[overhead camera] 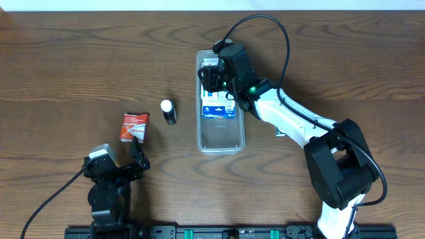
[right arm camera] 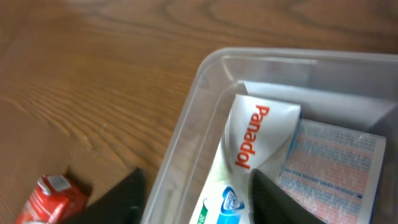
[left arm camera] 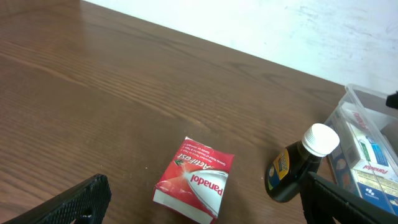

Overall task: Pack container
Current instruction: 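Carry the white Panadol box into the container and release it, then move the right gripper to the green Zam-Buk tin and grasp it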

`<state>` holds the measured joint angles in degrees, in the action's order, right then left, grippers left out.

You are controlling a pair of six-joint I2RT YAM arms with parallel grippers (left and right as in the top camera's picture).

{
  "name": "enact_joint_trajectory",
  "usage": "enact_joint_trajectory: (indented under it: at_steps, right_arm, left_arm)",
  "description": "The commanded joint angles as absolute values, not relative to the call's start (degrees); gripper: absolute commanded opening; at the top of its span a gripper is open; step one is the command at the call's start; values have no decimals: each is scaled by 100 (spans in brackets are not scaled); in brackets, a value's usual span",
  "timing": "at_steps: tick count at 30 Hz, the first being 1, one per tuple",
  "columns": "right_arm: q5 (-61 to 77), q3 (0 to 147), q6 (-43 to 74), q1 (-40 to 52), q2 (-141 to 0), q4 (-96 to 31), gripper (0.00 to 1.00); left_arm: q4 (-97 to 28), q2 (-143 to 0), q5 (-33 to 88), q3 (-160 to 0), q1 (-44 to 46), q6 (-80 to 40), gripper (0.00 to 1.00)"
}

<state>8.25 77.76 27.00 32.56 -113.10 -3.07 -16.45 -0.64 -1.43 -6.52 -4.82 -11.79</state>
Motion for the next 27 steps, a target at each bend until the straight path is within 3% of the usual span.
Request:
enact_joint_trajectory:
  at_steps: [1,5,10,16,21,27]
  right_arm:
    - [906,7800,2674,3205,-11347,-497,41]
    - [1131,7800,2515,3129,-11246,-727,30]
    - [1634,7800,2023,2891,-10361,-1326,33]
    - [996,7800,1664,2171,-8971,-3264,63]
    - [316,7760,1656,1444,-8764,-4871,94]
    - [336,7341,1463,1205,-9299,-5323,99]
  left_arm:
    - [-1697,-60,-82,-519,-491,-1166,98]
    - [-1697,-60,-82,-519,-491,-1166,98]
    - [-1697,-60,-82,-519,-491,-1166,98]
    - [-1697,-60,-82,-519,-491,-1166,98]
    - [-1697,-60,-82,-519,-491,-1166,98]
    - [-1697,-60,-82,-519,-491,-1166,98]
